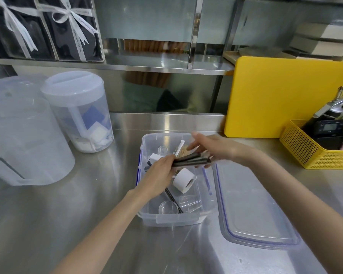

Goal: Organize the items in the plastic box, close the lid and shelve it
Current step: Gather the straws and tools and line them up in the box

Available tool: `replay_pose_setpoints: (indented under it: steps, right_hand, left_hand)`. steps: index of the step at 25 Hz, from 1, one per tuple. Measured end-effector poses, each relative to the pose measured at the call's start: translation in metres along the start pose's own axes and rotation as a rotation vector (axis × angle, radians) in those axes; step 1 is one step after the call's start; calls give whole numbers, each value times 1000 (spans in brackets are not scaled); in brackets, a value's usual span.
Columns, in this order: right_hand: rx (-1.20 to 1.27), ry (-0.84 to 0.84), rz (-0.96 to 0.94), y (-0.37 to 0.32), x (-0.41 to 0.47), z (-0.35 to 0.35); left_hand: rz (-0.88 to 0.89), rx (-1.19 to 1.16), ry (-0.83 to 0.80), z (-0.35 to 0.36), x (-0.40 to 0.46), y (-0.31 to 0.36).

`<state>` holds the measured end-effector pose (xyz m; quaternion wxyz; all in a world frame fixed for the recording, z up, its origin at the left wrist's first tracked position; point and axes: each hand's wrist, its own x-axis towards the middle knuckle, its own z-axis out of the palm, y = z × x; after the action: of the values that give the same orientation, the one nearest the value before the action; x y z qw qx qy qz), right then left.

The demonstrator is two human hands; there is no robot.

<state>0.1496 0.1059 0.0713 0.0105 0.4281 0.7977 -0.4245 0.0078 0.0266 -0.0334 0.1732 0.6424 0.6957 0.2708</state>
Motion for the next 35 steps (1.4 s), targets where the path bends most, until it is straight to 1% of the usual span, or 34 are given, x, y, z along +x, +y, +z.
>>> replay_pose_setpoints:
  steps: [3,5,8,11,15,19,23,26,30,33,35]
  right_hand:
    - [220,30,-29,-4,0,-6]
    - [209,62,-29,-4,9,1]
    - [53,59,-27,5,32,26]
    - [-96,16,1,24,58,63]
    - [-359,-37,70,48,93,118]
    - [-481,-15,93,58,110,151]
    - [-582,43,97,63,116,164]
    - [-534,59,95,64,118,163]
    - [-342,118,101,60,111,148]
    - [-226,254,27,45,96,120]
    - [-95,360,-56,32,83,99]
  left_hand:
    - [-61,-165,116,-11,0,-1]
    - [-99,-283,241,-19,1,-3]
    - [-157,-425,382,-28,4,-11]
    - [-192,-509,442,-31,3,-21]
    - [-235,-561,485,-34,2,-34]
    - [-260,-603,516,-39,0,-41]
    - [-288,-639,524,-40,0,-43]
    - [-300,-653,523,-38,-1,-47]
    - [-305,-686,522,-36,1,-44]
    - [-311,-732,513,-37,3,-39]
    - [-296,-710,501,-36,5,-34]
